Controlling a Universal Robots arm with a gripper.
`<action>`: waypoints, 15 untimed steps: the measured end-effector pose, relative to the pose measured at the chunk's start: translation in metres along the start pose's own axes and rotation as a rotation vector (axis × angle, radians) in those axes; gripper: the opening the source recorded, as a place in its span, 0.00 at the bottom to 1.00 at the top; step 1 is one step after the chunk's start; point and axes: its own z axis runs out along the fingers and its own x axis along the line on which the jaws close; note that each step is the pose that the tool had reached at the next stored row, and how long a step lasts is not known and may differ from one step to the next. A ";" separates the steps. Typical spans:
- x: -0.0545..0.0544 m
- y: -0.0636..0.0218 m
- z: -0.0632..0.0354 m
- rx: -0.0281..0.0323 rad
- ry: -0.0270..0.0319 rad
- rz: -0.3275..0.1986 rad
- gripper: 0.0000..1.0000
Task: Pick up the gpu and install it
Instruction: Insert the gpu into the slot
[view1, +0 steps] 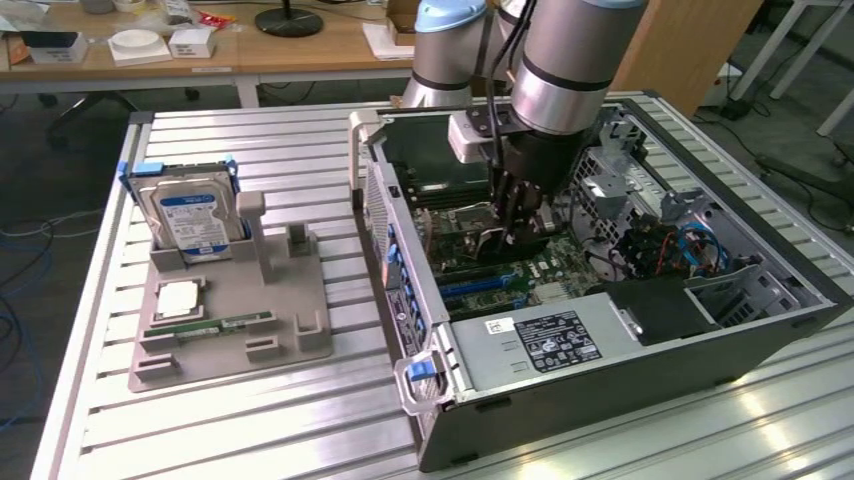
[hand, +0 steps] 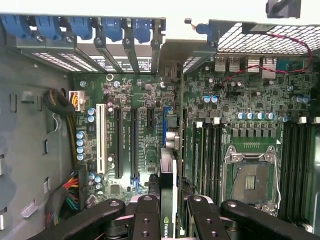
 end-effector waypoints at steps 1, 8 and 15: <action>0.000 0.0000 0.0012 0.0000 -0.0001 0.000 0.26; 0.002 0.0019 0.0071 0.0000 -0.0003 0.000 0.26; 0.002 0.0035 0.0144 0.0000 -0.0003 0.000 0.26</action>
